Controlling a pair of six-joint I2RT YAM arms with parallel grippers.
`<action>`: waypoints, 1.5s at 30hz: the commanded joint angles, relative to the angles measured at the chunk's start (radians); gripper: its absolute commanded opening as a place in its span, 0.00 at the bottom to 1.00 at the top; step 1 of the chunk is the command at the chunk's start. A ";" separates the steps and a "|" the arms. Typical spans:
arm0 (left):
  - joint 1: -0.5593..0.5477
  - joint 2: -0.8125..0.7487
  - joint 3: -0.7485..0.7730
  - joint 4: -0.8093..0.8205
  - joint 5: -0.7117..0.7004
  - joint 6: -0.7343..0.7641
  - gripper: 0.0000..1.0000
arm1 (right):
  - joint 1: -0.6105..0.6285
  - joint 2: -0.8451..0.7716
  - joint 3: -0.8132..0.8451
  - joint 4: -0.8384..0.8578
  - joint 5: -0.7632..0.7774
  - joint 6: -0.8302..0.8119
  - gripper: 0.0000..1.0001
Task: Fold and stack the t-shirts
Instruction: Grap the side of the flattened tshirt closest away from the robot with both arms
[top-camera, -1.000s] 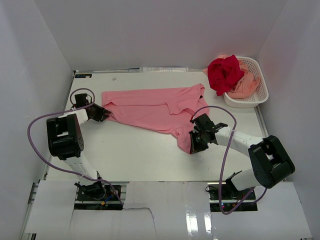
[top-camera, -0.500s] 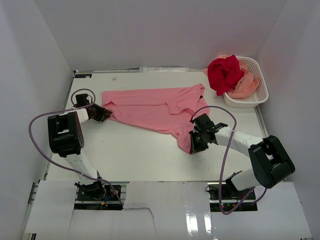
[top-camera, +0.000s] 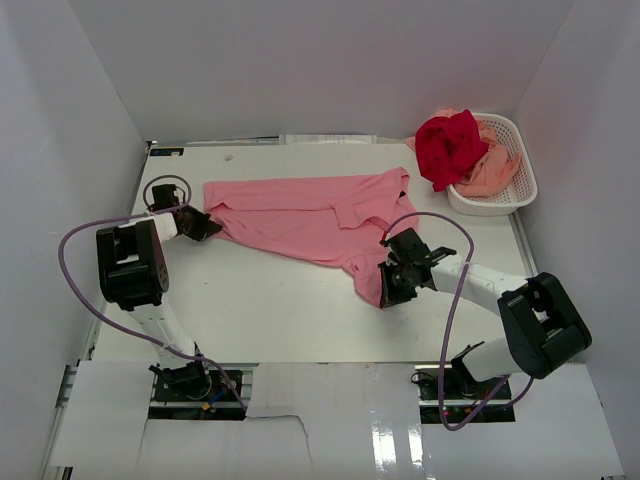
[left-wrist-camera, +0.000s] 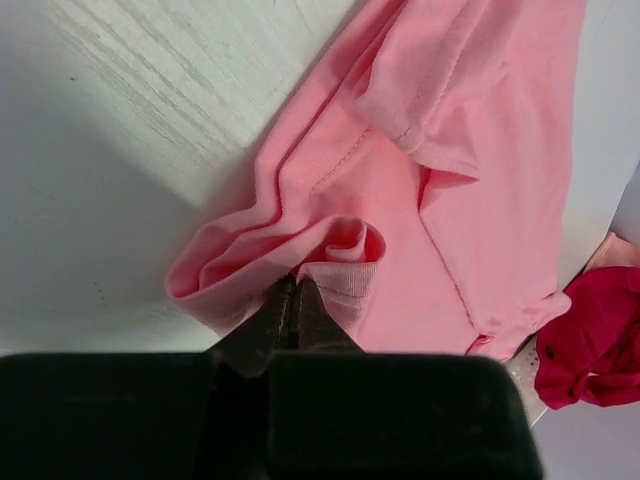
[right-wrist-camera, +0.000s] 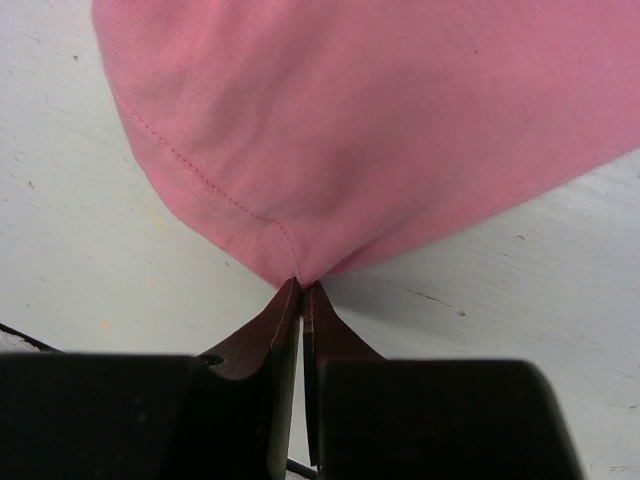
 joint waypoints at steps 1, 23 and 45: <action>-0.002 -0.054 0.048 -0.060 -0.011 0.038 0.00 | 0.009 0.030 -0.060 -0.084 0.057 -0.012 0.08; -0.002 -0.522 -0.211 -0.312 -0.023 0.166 0.00 | 0.010 -0.179 -0.005 -0.284 -0.019 0.019 0.08; 0.099 -0.569 -0.214 -0.361 -0.042 0.210 0.00 | -0.048 -0.219 0.242 -0.402 0.059 0.002 0.08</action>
